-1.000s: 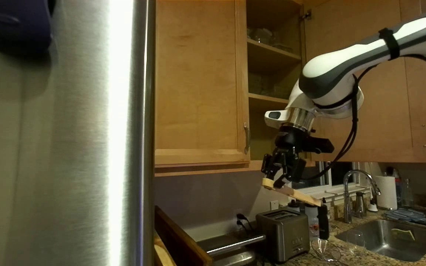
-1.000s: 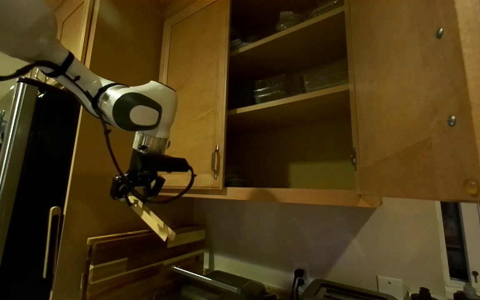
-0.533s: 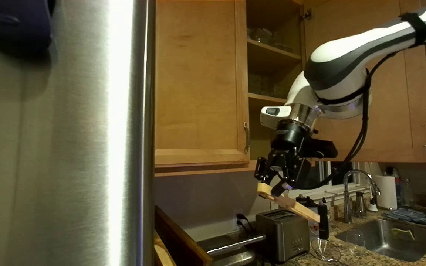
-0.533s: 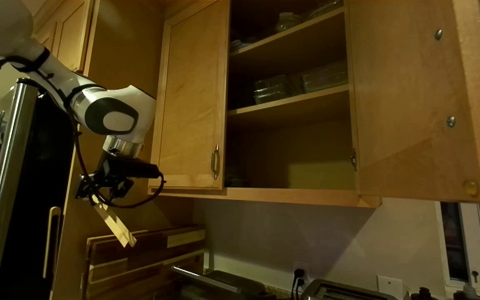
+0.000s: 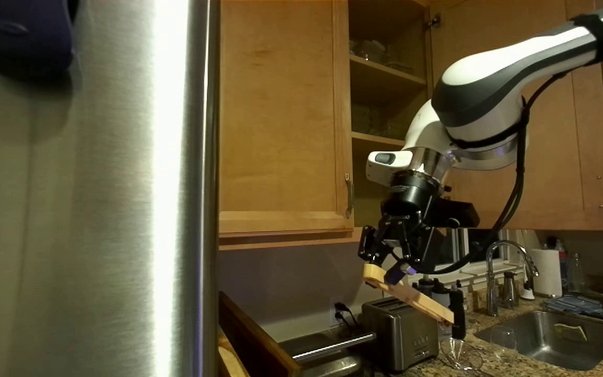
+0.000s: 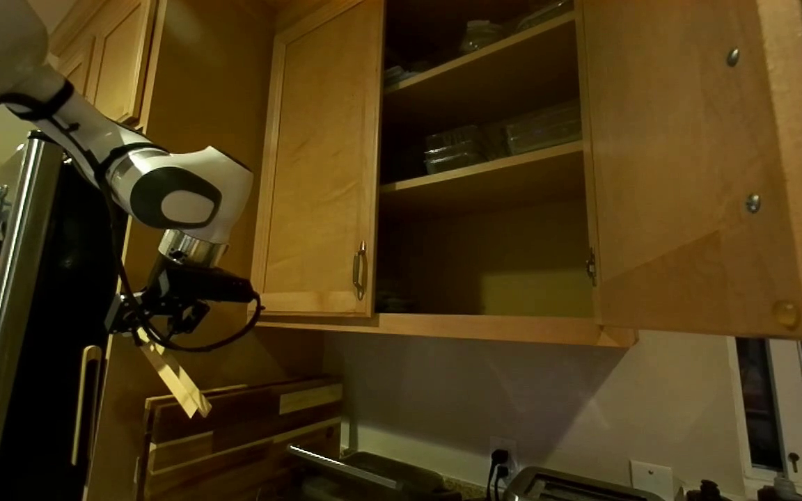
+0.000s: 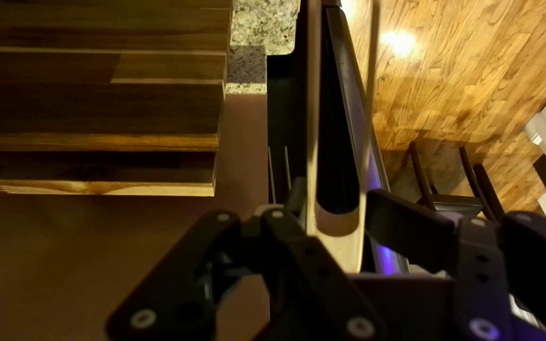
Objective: Open the top right cabinet door,take out the wooden utensil and close the door
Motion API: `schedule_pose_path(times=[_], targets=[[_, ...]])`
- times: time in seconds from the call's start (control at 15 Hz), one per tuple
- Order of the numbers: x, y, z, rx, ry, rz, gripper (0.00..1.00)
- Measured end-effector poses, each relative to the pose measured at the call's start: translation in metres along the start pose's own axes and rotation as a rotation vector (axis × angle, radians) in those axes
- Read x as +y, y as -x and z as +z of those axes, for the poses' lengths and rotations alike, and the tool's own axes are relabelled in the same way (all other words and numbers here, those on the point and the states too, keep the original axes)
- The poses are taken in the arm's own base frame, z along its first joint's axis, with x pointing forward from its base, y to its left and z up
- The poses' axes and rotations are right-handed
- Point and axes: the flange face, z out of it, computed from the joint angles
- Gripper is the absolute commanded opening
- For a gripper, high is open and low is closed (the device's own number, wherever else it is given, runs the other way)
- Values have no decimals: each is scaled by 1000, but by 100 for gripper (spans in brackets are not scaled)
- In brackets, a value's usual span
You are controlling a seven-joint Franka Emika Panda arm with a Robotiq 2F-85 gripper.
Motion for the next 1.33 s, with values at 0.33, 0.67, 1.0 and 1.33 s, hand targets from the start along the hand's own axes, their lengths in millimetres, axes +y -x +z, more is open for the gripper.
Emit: schedule_pose_path(times=[0.33,0.67,1.0,1.33], targets=[[0,0,0,0,0,0,9],[-2,-5,5,2,-12,-7,9],[-23,-35,23,45,-59,-45,9],[-38,-56,34,82,-94,-61,9]])
